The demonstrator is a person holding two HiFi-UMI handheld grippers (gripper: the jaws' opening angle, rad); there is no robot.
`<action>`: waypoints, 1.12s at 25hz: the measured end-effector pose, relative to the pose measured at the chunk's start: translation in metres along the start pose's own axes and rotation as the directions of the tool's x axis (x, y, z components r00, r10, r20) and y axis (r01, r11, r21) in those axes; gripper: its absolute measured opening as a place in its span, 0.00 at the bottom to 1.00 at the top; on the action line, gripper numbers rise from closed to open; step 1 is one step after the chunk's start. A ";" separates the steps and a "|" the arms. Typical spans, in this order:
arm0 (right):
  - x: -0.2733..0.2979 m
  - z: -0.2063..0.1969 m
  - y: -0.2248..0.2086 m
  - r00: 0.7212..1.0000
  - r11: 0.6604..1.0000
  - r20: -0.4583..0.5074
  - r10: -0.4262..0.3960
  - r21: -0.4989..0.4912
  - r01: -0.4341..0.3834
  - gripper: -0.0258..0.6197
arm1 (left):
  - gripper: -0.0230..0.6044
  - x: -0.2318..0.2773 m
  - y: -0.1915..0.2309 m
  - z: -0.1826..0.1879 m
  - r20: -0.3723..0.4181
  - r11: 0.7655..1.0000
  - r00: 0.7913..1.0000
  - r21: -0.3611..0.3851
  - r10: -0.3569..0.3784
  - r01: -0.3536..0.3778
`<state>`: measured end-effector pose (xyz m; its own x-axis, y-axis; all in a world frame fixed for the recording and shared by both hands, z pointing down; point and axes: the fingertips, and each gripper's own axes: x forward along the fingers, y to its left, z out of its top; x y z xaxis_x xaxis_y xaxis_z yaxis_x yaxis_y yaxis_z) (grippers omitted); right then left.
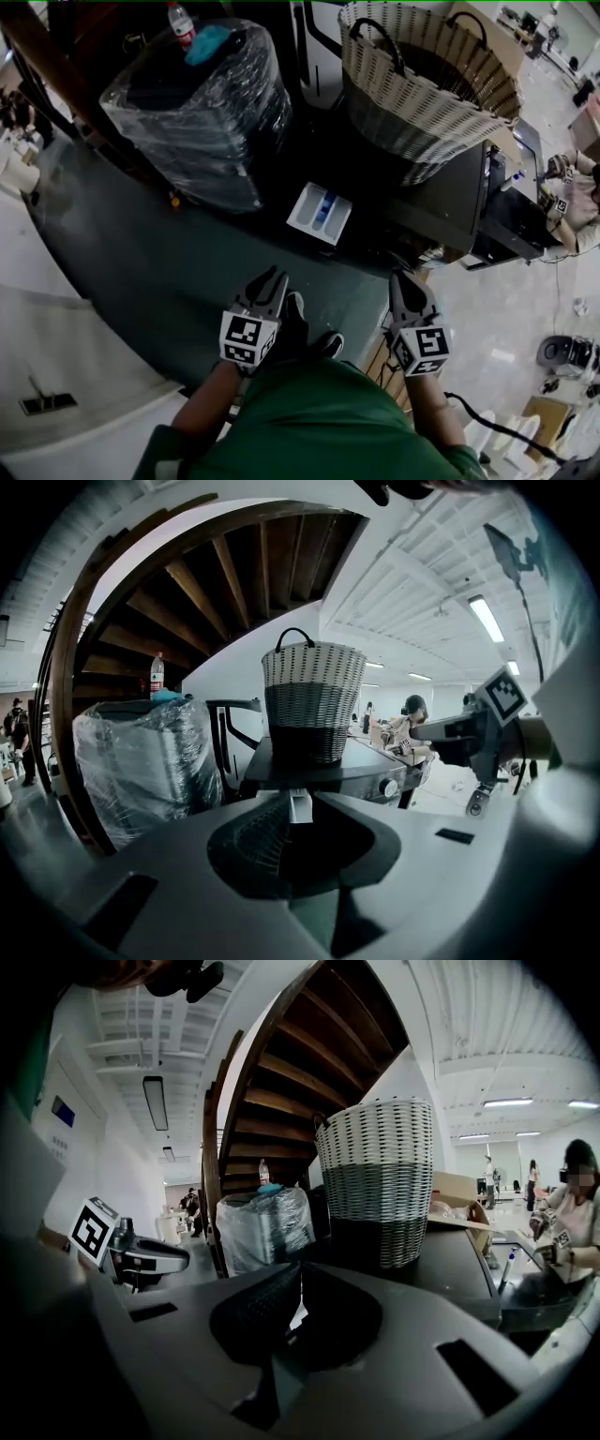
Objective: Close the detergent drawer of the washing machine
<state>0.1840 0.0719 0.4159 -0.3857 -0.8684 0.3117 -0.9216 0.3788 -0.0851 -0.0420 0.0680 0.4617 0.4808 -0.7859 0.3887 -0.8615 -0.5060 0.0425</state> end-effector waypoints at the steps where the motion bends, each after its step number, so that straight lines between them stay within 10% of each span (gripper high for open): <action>1: 0.005 0.003 -0.002 1.000 1.000 -0.003 -0.015 0.000 0.015 0.08 | 0.18 0.008 0.004 -0.001 -0.005 1.000 1.000 0.003 -0.012 0.012; 14: 0.110 0.030 -0.003 0.985 0.992 -0.130 -0.118 -0.056 0.111 0.08 | 0.25 0.124 0.041 -0.073 -0.230 0.974 0.947 -0.050 -0.226 0.220; 28: 0.161 0.023 -0.004 0.960 0.987 -0.232 -0.155 -0.087 0.138 0.08 | 0.39 0.185 0.050 -0.125 -0.340 0.964 0.906 -0.165 -0.252 0.207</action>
<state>0.1241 -0.0766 0.4449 -0.2176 -0.8181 0.5323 -0.9585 0.2820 0.0417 -0.0162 -0.0582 0.6506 0.5975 -0.4632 0.6546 -0.7583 -0.5919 0.2733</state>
